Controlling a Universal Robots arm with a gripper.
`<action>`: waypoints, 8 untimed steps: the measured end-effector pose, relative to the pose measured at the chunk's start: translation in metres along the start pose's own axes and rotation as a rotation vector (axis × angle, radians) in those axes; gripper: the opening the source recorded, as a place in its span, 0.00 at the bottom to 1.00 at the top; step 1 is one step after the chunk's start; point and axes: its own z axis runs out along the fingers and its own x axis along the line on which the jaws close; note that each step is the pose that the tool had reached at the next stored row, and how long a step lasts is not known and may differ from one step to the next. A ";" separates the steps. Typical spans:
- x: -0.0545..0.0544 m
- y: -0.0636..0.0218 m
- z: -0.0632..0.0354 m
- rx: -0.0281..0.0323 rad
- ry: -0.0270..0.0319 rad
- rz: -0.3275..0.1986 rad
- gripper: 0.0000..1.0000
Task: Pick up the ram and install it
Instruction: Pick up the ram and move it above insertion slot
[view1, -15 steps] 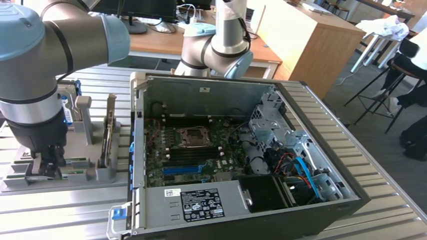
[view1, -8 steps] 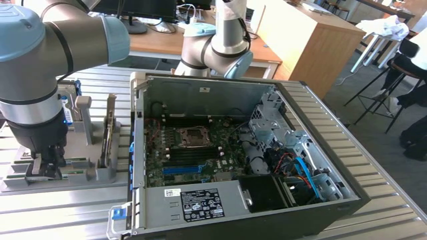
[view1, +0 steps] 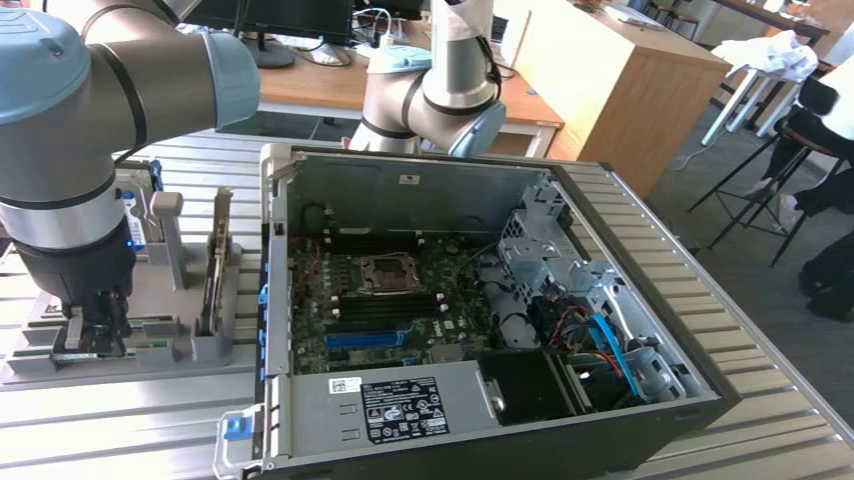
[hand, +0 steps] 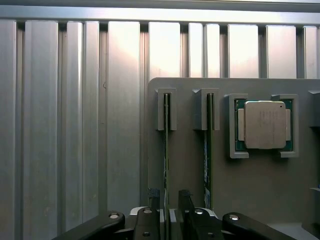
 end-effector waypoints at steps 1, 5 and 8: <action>0.000 0.0000 0.0001 0.0000 0.0000 0.000 0.29; 0.000 -0.0001 0.0026 0.0001 -0.0001 0.000 0.29; 0.000 -0.0001 0.0035 -0.0002 0.0002 0.000 0.29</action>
